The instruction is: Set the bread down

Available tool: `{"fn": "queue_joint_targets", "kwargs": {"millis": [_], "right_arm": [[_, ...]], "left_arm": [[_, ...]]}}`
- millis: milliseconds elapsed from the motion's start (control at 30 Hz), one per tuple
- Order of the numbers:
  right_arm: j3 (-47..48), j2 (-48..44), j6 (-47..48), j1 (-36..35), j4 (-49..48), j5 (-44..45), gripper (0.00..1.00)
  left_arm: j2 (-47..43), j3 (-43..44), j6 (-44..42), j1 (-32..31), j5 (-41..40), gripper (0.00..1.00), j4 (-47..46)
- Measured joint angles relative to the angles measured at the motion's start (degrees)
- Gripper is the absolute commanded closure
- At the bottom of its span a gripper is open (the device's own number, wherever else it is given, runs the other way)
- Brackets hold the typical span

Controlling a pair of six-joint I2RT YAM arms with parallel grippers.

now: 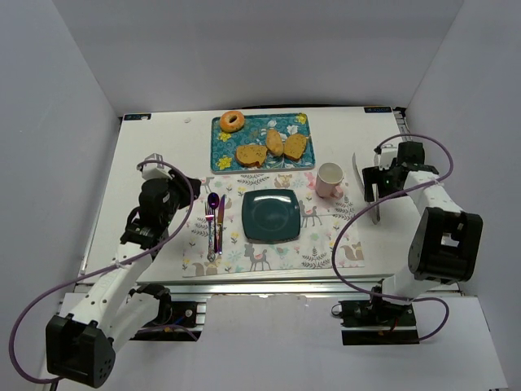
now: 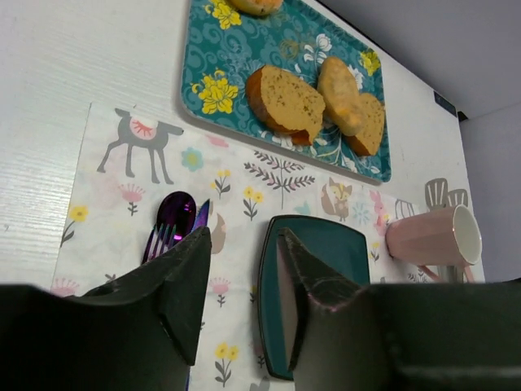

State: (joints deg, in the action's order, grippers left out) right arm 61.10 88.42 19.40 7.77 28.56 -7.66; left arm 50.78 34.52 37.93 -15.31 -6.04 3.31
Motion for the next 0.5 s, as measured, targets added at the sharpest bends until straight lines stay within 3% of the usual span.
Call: {"fn": "queue_joint_targets", "kwargs": {"millis": [333, 433, 500], "right_arm": [[1.49, 12.07, -3.5, -0.07, -3.78, 1.57, 0.19], [2.19, 14.27, -4.07, -0.28, -6.14, 2.34, 0.27], [2.27, 15.06, -4.17, -0.39, -8.0, 2.8, 0.38]], "left_arm": [[0.85, -0.33, 0.0, 0.0, -0.17, 0.46, 2.19], [0.94, -0.33, 0.04, 0.0, -0.2, 0.46, 2.75], [0.92, -0.33, 0.09, 0.0, -0.26, 0.46, 2.75]]}}
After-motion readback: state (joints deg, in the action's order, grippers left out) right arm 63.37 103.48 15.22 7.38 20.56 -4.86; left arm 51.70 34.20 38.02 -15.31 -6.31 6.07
